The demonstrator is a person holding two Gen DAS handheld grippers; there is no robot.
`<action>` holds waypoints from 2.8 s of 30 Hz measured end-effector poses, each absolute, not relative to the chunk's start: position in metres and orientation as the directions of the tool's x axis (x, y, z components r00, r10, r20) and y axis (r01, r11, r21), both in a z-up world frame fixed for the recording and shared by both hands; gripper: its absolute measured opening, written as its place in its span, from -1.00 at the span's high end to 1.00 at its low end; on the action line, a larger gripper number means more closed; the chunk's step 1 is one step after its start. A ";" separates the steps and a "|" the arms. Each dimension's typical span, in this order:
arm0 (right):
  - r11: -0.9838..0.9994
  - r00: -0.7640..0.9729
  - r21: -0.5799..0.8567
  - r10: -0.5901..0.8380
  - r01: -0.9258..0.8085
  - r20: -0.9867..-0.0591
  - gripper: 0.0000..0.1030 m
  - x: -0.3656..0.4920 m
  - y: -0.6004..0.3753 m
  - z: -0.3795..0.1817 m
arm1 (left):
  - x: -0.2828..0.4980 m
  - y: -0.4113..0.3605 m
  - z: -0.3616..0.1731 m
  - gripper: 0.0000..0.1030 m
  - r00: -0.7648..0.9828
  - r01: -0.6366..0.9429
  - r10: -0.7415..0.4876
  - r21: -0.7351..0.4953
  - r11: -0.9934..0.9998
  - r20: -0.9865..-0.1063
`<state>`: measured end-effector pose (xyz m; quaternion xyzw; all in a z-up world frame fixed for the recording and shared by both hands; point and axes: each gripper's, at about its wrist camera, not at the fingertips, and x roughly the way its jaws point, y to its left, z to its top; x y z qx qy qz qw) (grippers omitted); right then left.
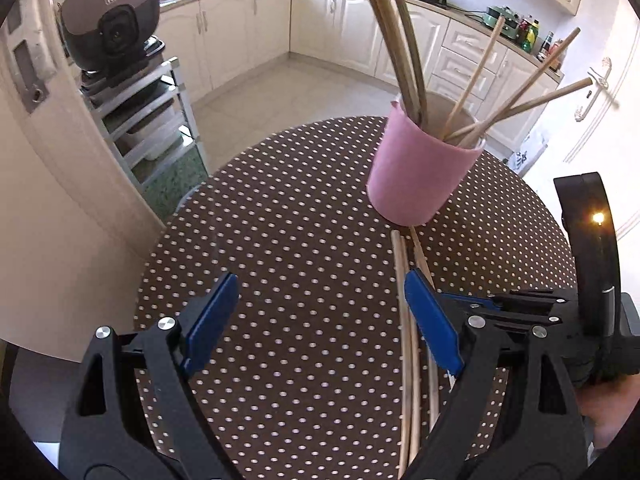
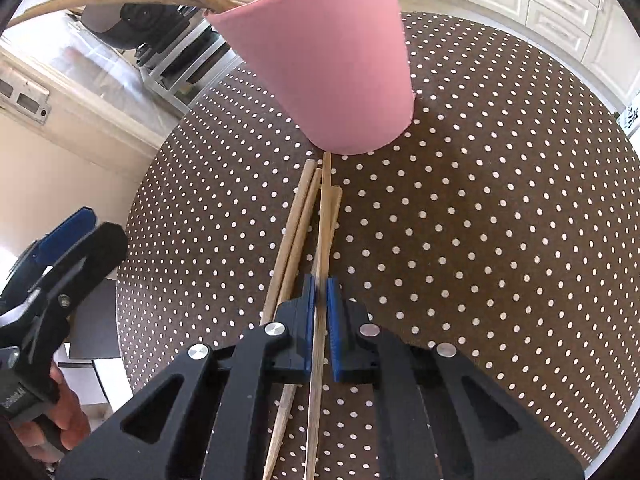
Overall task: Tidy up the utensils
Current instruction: 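Lower both grippers to the chopsticks and close each on one, then lift both chopsticks and lower them into the pink cup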
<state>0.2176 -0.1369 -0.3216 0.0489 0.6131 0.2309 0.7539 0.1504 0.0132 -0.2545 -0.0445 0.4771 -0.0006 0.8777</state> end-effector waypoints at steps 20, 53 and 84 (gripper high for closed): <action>0.881 0.152 0.404 0.447 -0.246 -0.882 0.89 0.221 -0.183 -0.317 | 0.191 -0.026 -0.323 -0.61 0.308 0.007 -0.012 -0.011 1.000 -0.951; 0.895 0.127 0.312 0.367 -0.319 -0.921 0.91 0.265 -0.144 -0.325 | 0.226 -0.020 -0.310 0.89 0.302 0.008 -0.096 -0.098 0.995 -0.949; 0.860 0.558 0.312 0.502 -0.404 -0.661 0.91 0.142 -0.178 -0.120 | 0.117 0.003 -0.114 0.89 0.718 0.108 -0.198 -0.175 0.979 -0.667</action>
